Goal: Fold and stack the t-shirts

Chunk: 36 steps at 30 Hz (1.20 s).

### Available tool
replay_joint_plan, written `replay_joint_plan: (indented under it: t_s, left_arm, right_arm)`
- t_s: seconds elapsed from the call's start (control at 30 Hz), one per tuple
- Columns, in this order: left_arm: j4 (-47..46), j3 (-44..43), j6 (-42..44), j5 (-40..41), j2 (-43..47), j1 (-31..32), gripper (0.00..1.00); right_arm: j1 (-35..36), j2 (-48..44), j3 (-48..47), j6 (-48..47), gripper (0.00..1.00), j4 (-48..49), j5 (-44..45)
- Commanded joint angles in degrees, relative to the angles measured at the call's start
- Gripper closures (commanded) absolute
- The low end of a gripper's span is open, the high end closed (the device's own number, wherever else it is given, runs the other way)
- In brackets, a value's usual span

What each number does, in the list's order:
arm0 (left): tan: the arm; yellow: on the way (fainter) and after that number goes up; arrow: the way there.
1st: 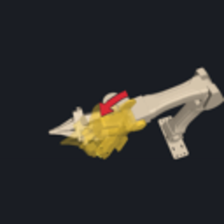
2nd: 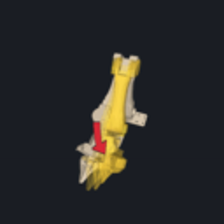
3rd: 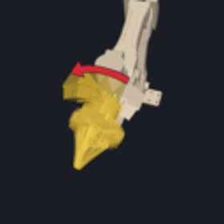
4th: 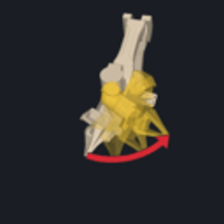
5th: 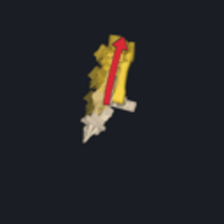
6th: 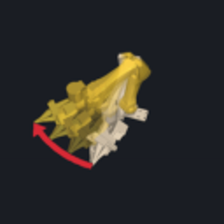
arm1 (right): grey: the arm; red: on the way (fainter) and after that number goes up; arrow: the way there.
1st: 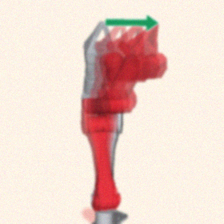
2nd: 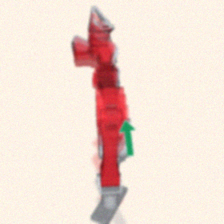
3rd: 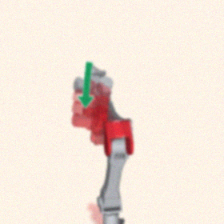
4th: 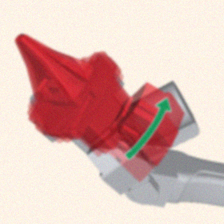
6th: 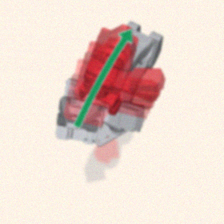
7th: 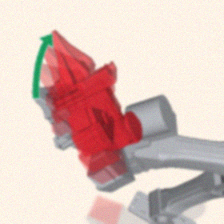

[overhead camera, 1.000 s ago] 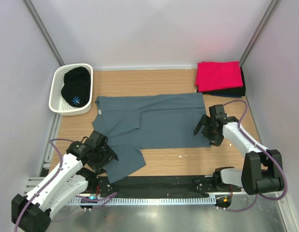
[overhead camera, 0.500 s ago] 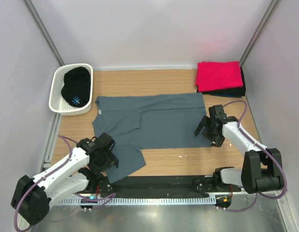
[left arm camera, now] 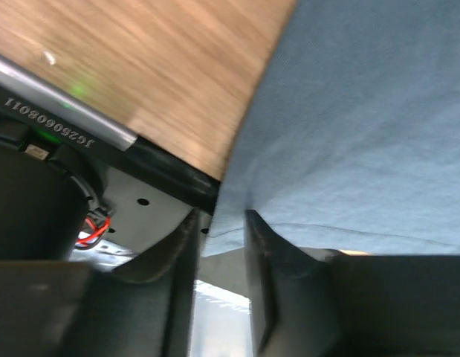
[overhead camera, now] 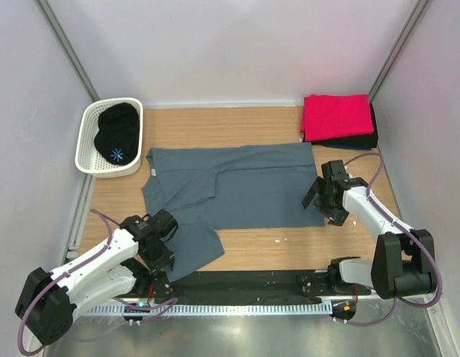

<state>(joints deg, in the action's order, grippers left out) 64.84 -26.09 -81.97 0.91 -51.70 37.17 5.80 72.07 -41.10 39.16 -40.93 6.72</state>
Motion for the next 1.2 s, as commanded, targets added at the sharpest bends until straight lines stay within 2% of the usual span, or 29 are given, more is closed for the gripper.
replay_joint_plan:
  t_s: [0.0,0.13,0.17,0.27,0.5,0.73,0.97,1.0,1.03,1.13,1.17]
  left_arm:
    - [-4.37,1.13,-0.99,2.25,-0.86,0.54,0.71]
    - [-4.28,0.34,-1.08,3.92,0.37,0.54,0.86]
    - [-4.28,0.25,-1.08,4.19,0.64,0.54,0.92]
    - [-4.72,0.16,-1.17,5.07,1.69,0.45,1.0]
    - [-6.04,-2.91,0.14,8.58,2.13,0.54,1.0]
    - [-4.63,-5.73,1.47,10.34,1.43,0.54,1.0]
    - [-2.45,-6.43,2.08,9.55,1.87,0.45,1.0]
    - [-1.48,-6.78,2.17,9.64,2.04,0.54,0.99]
    - [-0.43,-7.48,2.17,9.64,2.13,0.54,0.81]
    - [3.62,-7.05,2.7,9.38,2.05,0.54,0.44]
    - [3.72,-6.0,2.61,8.68,2.04,0.45,0.43]
  right_arm:
    - [-0.62,-2.37,-1.88,1.1,0.0,-1.26,2.86]
    - [-0.79,-2.9,-1.79,1.54,0.01,-1.35,3.56]
    - [-0.88,-2.99,-1.96,1.54,0.01,-1.35,3.82]
    - [-1.32,-2.64,-1.88,1.62,0.01,-1.44,4.44]
    - [-2.38,-2.2,-1.35,1.54,0.02,-0.82,3.3]
    - [-2.38,-2.82,0.76,2.77,0.09,1.03,0.32]
    - [-2.46,-2.73,3.66,3.29,0.17,2.16,0.93]
    - [-2.46,-2.55,3.75,3.47,0.18,2.25,0.93]
    - [-2.38,-2.29,3.75,3.47,0.18,2.43,0.75]
    - [-2.46,-1.5,3.92,3.29,0.18,3.13,0.92]
    - [-2.38,-1.24,3.92,3.21,0.19,3.22,0.84]
